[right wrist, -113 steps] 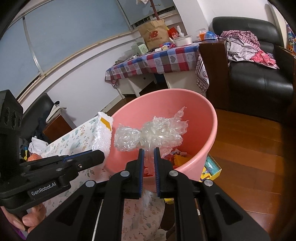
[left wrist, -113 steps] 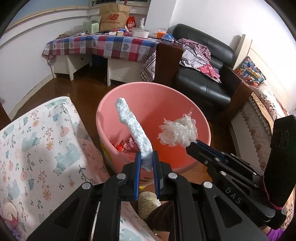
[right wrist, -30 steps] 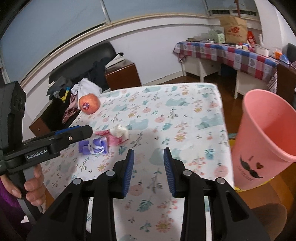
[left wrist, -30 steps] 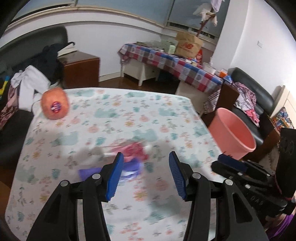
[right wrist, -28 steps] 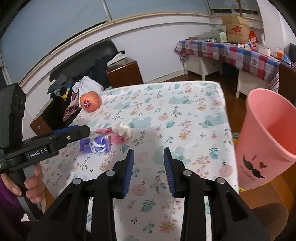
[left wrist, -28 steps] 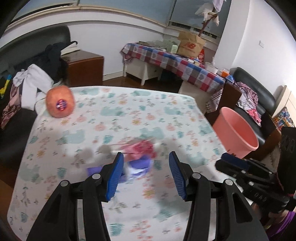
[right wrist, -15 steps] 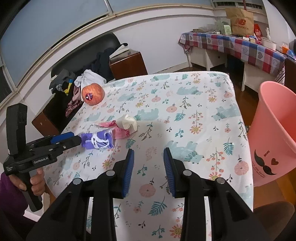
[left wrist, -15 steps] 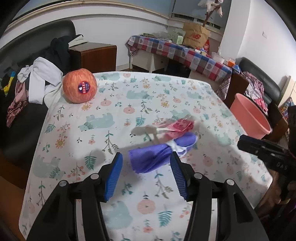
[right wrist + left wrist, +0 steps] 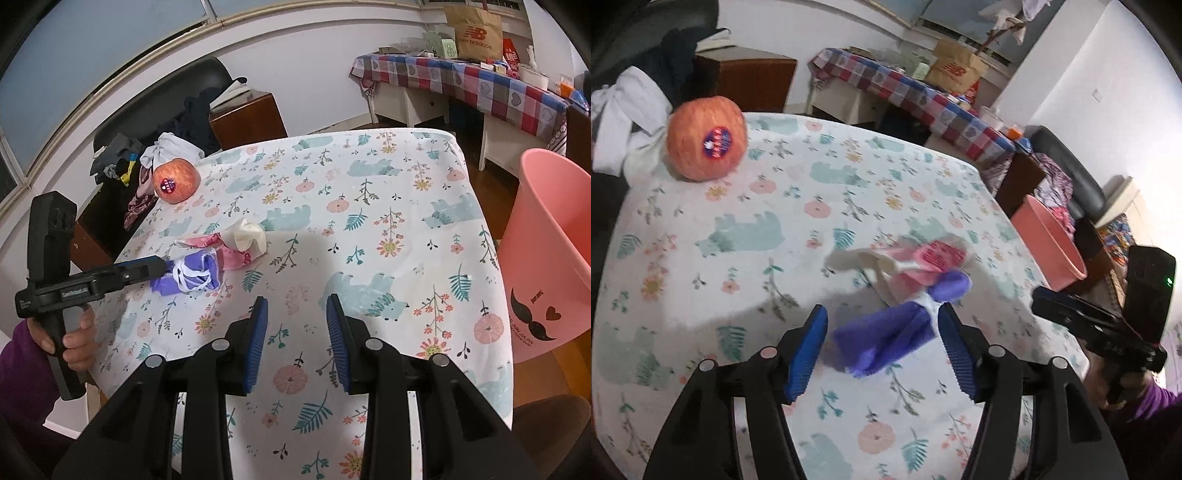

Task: Collect trash
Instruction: 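Move both grippers back over the bed toward the purple bundle and pink wrapper, then grasp the purple cloth bundle with the left gripper while the right gripper grasps the pink wrapper, then carry the purple bundle and pink wrapper with both grippers over the pink bucket, then open both grippers to drop the bundle and wrapper into the bucket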

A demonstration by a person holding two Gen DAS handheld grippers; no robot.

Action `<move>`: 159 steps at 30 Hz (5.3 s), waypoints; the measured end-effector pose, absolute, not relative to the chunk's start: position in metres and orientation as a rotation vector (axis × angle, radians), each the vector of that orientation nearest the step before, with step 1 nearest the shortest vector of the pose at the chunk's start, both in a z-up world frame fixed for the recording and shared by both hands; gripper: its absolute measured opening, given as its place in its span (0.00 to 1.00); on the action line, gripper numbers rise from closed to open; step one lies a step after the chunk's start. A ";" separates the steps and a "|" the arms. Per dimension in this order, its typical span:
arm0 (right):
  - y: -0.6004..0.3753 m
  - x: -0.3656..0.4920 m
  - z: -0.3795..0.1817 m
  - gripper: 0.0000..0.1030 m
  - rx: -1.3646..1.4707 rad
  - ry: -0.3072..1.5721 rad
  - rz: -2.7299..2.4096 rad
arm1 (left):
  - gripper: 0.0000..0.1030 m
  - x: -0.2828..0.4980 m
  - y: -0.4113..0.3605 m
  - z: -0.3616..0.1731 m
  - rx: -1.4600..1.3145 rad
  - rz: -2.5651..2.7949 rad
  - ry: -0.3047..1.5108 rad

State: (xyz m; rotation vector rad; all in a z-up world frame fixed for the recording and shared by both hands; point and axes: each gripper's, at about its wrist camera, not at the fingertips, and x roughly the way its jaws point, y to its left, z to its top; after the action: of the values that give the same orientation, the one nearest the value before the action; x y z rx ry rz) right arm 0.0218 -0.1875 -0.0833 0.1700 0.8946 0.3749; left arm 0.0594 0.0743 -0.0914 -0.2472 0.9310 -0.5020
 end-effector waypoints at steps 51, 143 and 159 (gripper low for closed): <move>-0.104 0.078 -0.084 0.32 -0.054 0.864 0.564 | 0.06 -0.018 0.082 -0.074 -0.194 -0.514 0.857; -0.457 0.004 -0.073 0.14 0.332 0.597 -0.202 | 0.06 0.106 -0.295 -0.034 0.049 -0.751 0.830; -0.455 0.010 -0.079 0.14 0.330 0.620 -0.198 | 0.08 0.123 -0.309 -0.050 0.034 -0.724 0.865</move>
State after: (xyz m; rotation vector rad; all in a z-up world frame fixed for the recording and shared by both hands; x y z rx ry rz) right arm 0.0101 -0.4547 -0.0789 0.3303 0.6199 -0.1984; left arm 0.1231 -0.3092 -0.0496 0.0340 0.8647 -0.7239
